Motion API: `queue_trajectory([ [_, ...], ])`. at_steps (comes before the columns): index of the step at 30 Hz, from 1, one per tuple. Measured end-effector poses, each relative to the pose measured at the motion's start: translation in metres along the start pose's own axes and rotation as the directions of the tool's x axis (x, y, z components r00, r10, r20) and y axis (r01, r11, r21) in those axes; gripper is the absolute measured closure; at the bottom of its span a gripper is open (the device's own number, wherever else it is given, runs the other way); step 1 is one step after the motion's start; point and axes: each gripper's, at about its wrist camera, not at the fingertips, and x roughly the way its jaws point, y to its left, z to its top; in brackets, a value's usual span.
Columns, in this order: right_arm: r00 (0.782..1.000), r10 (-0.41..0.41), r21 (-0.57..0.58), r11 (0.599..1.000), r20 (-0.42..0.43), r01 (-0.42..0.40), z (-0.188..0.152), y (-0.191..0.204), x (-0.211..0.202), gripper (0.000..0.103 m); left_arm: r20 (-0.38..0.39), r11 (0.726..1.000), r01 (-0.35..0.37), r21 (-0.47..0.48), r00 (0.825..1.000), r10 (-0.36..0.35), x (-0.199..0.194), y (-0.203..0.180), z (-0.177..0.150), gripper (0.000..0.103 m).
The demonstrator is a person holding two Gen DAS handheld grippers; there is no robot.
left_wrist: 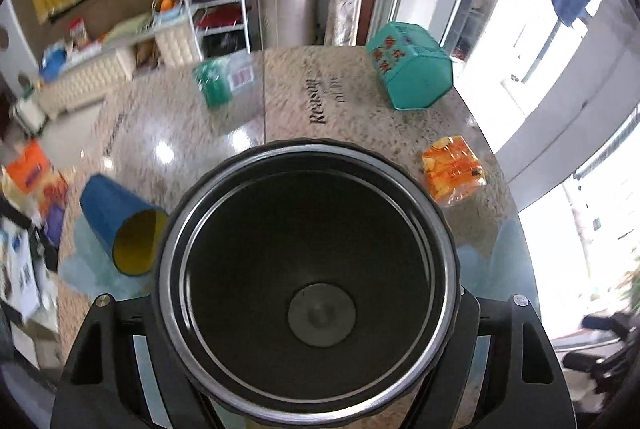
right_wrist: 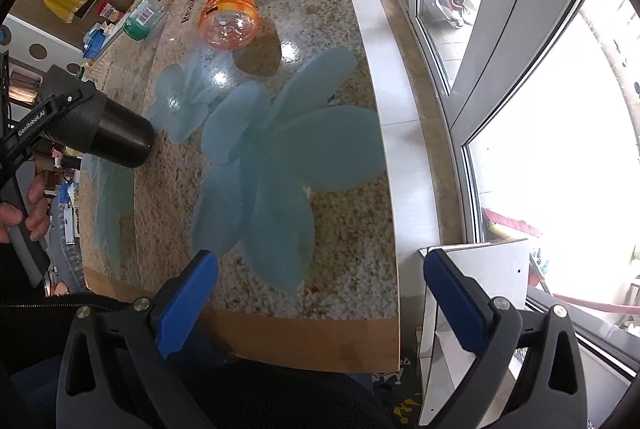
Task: Flip cup upright
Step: 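Lower the black tumbler upright onto the table and open the left gripper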
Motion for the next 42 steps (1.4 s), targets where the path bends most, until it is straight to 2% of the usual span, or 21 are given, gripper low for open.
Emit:
queue_trajectory([
  [5, 1.0, 0.002, -0.006, 1.0, 0.01, -0.002, -0.002, 0.005, -0.002, 0.0, 0.035, 0.995, -0.049, 0.086, 0.998, 0.046, 0.001, -0.02, -0.009, 0.022],
  [18, 0.999, 0.02, 0.019, 1.0, 0.03, -0.021, -0.009, 0.001, -0.003, 0.0, -0.002, 0.998, 0.022, 0.054, 1.0, -0.021, 0.007, -0.012, -0.016, 0.019],
  [22, 0.999, 0.027, 0.022, 0.999, 0.029, -0.028, -0.008, 0.002, -0.001, 0.0, 0.0, 0.997, -0.002, 0.083, 1.0, 0.002, 0.006, -0.016, -0.018, 0.007],
  [25, 0.999, 0.03, 0.022, 0.999, 0.028, -0.031, -0.008, 0.002, 0.001, 0.0, -0.008, 0.996, -0.001, 0.084, 1.0, 0.002, 0.007, -0.016, -0.018, 0.005],
  [27, 0.999, 0.032, 0.023, 0.999, 0.029, -0.033, -0.008, 0.002, 0.001, 0.0, -0.014, 0.996, 0.006, 0.092, 1.0, -0.005, 0.007, -0.016, -0.018, 0.0],
  [30, 0.999, 0.038, 0.023, 0.999, 0.026, -0.038, -0.008, 0.002, 0.002, 0.0, -0.019, 0.992, 0.045, 0.12, 0.999, -0.043, 0.006, -0.02, -0.02, 0.0],
  [34, 0.999, 0.046, 0.026, 0.999, 0.021, -0.046, -0.007, 0.004, 0.006, 0.0, -0.035, 0.99, 0.024, 0.142, 0.999, -0.019, 0.007, -0.021, -0.019, 0.0],
  [38, 0.998, 0.062, 0.021, 0.998, 0.024, -0.062, -0.007, 0.009, 0.007, 0.0, -0.062, 0.992, 0.027, 0.123, 0.998, -0.019, 0.004, -0.015, -0.014, 0.0],
  [42, 0.996, 0.091, 0.031, 0.995, 0.024, -0.092, -0.006, 0.015, 0.012, 0.0, -0.057, 0.99, 0.039, 0.134, 0.998, -0.032, -0.006, -0.014, -0.009, 0.0],
])
